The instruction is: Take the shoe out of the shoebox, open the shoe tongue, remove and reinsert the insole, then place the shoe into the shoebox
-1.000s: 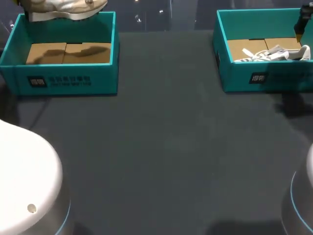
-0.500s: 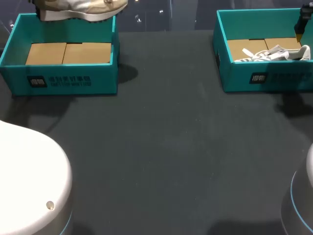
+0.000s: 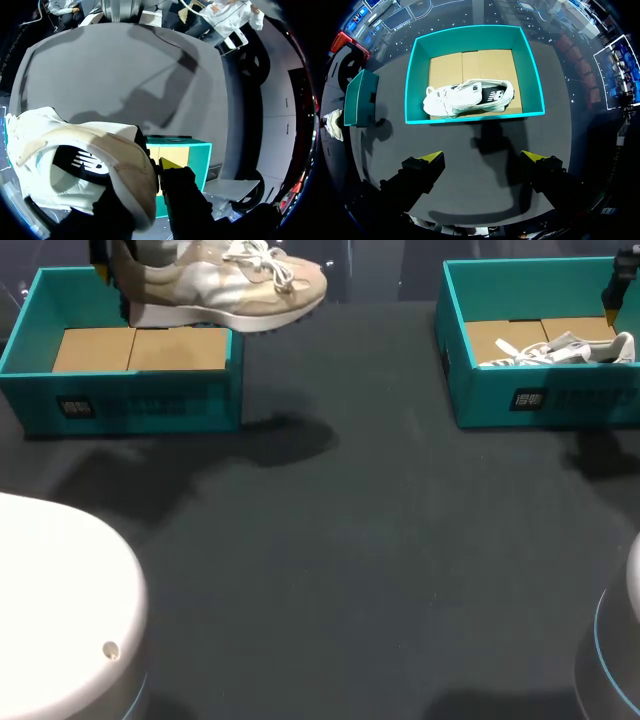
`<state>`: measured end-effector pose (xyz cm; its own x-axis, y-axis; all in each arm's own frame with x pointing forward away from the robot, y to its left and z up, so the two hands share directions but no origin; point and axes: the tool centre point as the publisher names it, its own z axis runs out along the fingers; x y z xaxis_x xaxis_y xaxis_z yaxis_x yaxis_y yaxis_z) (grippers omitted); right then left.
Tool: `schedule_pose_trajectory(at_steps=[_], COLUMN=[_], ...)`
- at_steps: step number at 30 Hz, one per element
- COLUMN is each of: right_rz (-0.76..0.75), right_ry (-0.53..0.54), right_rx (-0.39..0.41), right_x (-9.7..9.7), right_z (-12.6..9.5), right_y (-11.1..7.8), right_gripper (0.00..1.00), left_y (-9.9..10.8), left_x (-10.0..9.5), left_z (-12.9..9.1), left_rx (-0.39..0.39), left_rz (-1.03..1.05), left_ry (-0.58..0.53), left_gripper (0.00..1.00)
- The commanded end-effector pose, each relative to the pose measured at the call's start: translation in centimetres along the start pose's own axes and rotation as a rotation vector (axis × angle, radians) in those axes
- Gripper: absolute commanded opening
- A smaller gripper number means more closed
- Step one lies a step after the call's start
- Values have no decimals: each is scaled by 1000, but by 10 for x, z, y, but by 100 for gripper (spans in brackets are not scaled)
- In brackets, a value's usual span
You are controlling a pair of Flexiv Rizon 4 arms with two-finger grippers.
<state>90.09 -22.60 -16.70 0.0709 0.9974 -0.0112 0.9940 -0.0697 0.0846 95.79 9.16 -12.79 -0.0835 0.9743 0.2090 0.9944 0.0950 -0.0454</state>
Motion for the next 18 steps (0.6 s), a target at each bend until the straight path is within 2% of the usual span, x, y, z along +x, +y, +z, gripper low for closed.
schedule_pose_trajectory(at_steps=[1,18], right_rz=[1,1], right_ry=[-1,-1], right_rx=[0,0], right_x=[0,0], right_z=[0,0], right_y=[0,0], right_gripper=[100,100], left_y=[-48,-149], left_x=[-20,-99], left_z=[3,28], left_rx=[-185,-177], left_rz=[12,94], left_ry=[12,-15], left_gripper=[0,0])
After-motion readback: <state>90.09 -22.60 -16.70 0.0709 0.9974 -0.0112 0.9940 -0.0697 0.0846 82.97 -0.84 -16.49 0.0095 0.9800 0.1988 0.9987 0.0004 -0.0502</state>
